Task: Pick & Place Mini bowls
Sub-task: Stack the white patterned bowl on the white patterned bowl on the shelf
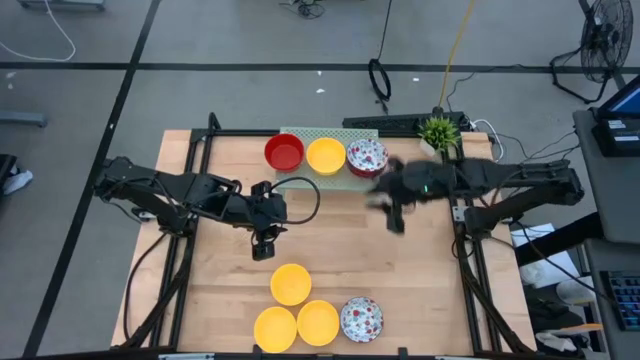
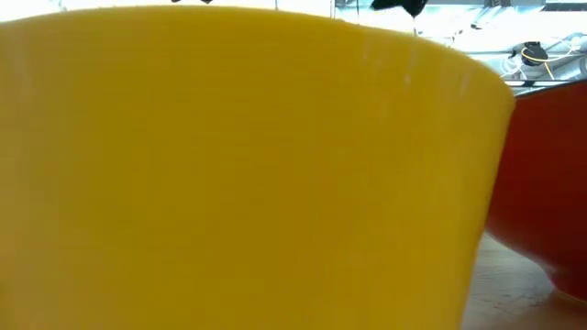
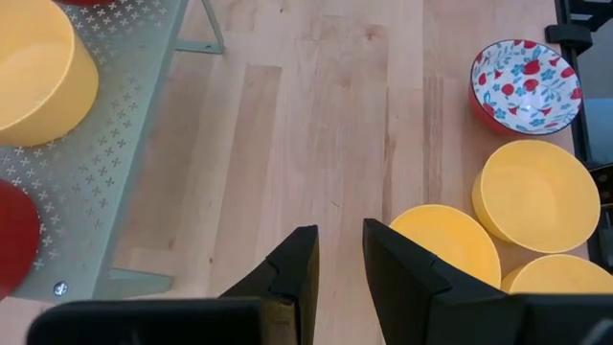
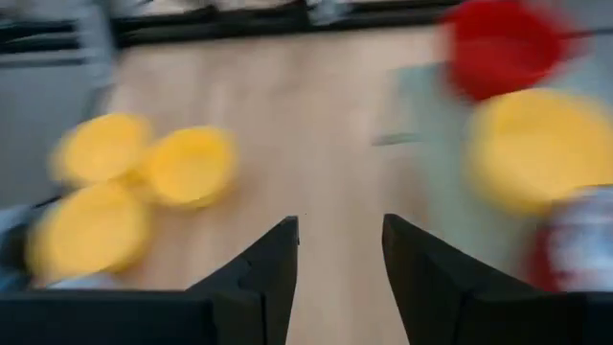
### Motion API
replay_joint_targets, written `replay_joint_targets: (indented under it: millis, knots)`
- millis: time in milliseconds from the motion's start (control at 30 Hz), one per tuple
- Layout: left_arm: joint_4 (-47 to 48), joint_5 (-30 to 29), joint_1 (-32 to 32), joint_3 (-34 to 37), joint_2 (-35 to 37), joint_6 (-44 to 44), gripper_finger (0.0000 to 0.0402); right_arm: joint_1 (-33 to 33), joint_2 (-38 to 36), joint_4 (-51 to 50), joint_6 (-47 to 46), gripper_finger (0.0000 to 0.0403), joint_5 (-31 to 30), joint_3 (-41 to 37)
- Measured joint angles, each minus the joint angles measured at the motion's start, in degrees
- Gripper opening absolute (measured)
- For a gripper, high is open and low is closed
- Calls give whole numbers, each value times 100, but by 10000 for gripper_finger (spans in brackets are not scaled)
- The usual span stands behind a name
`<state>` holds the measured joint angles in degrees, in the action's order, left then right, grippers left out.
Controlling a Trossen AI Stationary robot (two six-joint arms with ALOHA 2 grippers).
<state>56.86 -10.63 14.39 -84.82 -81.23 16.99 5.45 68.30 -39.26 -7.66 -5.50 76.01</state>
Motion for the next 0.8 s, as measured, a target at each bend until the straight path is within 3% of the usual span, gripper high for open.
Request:
replay_joint_targets:
  millis: [300,400,600,800]
  knots:
    - [-2,0,0,0,0,135,88,2482,667,140,-1013,139,206,-458]
    - [-2,0,0,0,0,139,88,3071,947,775,-1312,139,383,-785]
    - [-4,7,0,0,0,370,88,3711,1552,2468,-1401,139,422,-1291]
    - [4,60,92,0,0,875,88,3999,2176,3171,-1465,139,411,-1323]
